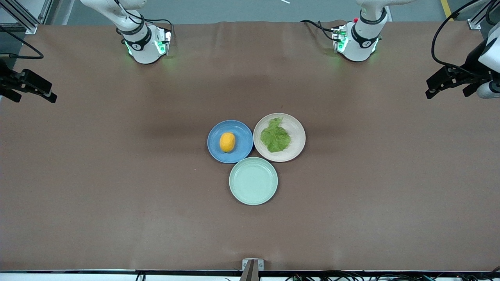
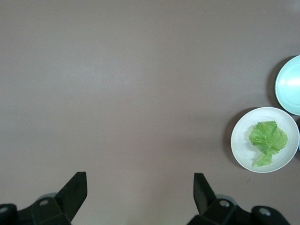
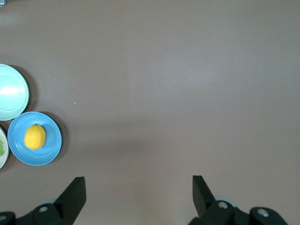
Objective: Pick lemon and lettuce from plates
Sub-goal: 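Raise both grippers from the rest pose toward the plates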
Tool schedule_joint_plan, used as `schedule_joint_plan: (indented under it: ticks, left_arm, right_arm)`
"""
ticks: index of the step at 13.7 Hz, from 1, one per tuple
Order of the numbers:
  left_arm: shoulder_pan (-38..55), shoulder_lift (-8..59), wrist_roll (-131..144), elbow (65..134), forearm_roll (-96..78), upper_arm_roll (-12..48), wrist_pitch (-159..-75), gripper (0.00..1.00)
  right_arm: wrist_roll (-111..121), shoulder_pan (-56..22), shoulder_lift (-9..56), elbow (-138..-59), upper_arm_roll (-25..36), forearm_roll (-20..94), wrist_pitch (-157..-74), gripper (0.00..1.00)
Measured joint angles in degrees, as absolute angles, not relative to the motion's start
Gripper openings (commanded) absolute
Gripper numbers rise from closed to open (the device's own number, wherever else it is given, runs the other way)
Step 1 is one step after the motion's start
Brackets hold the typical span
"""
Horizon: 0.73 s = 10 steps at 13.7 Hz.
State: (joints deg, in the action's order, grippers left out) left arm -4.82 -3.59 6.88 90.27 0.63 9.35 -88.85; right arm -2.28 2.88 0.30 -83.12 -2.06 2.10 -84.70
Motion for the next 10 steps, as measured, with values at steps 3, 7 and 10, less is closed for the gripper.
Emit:
schedule_joint_plan:
  ticks: [3, 7, 10]
  left_arm:
    - [-4.81, -3.59, 6.88, 90.01, 0.63, 9.35, -88.06, 1.00]
    - [-4.62, -3.30, 6.88, 88.76, 0.69, 9.48, -87.60, 1.00]
    - [-3.61, -1.20, 7.78, 88.58, 0.70, 10.85, -86.16, 1.00]
  right_arm:
    - [-2.28, 2.88, 0.30, -83.12, -2.06, 2.10, -84.71, 1.00]
    - [-2.26, 2.88, 0.30, -83.12, -2.21, 2.11, -84.72, 1.00]
    - [-2.11, 0.51, 0.32, -83.12, -3.35, 2.35, -84.72, 1.00]
